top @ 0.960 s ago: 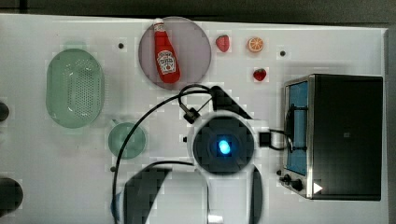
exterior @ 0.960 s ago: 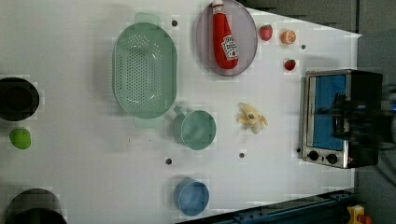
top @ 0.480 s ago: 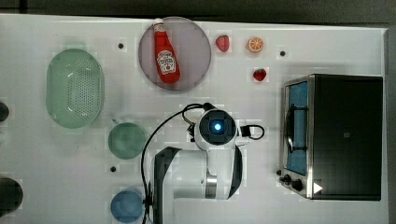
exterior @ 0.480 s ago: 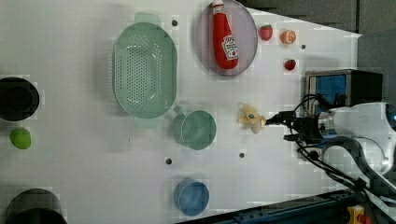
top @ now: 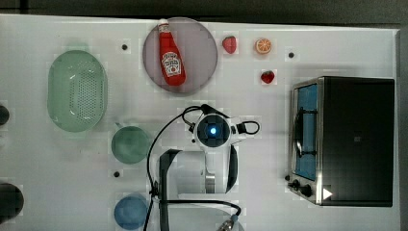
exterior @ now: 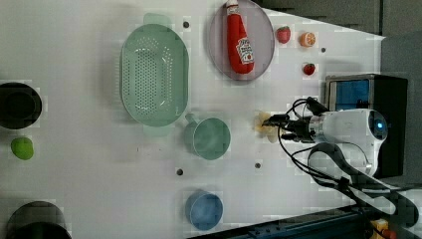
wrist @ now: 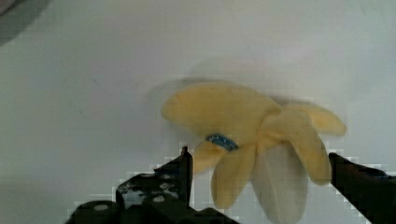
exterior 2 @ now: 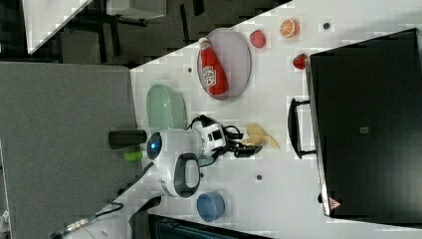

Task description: Pick Banana and place it in mug.

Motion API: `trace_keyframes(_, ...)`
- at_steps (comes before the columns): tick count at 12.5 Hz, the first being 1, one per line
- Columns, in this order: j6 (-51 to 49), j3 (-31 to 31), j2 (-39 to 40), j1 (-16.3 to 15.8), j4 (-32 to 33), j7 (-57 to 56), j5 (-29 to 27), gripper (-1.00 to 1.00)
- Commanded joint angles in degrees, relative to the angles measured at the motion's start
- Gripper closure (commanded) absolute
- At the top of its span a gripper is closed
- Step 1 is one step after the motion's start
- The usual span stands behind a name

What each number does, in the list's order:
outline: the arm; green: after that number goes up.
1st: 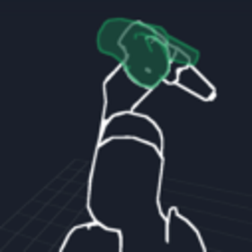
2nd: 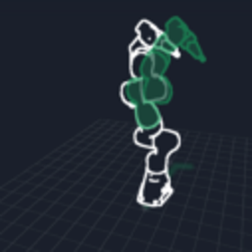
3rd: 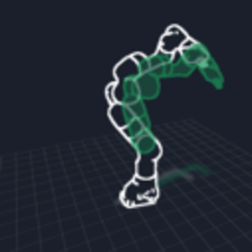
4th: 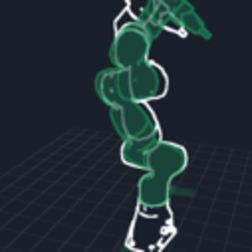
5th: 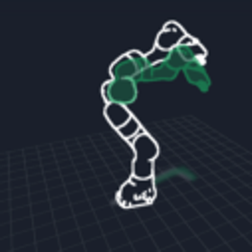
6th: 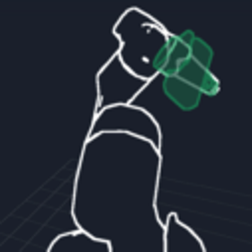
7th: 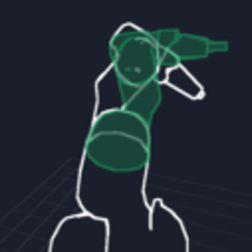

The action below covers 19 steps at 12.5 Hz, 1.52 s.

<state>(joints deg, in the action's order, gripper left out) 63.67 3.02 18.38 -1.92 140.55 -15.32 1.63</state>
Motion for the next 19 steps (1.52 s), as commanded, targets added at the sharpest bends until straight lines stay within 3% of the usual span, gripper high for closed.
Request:
trace_keyframes(1, 4.8, -0.4, 1.8, 0.2, -0.1, -2.9, 0.2, -1.0)
trace_keyframes(3, 6.1, -0.7, 3.1, 0.2, 0.0, -2.9, 0.2, -1.0)
trace_keyframes(4, 6.0, -0.9, 3.2, 0.2, 0.1, -2.9, 0.2, -0.9)
trace_keyframes(5, 6.0, -0.8, 3.2, 0.3, 0.1, -2.9, 0.2, -0.49)
trace_keyframes(9, 6.1, -0.9, 3.1, 0.3, 0.1, -2.9, 0.2, 0.34)
trace_keyframes(12, 6.1, -0.8, 2.7, 0.5, -0.1, -2.9, 0.2, 0.34)
trace_keyframes(15, 4.3, -0.6, -3.0, 0.8, -0.2, -2.9, 0.1, 0.34)
trace_keyframes(19, -15.2, 0.6, -18.5, 0.9, -2.5, -2.9, 0.1, 0.34)
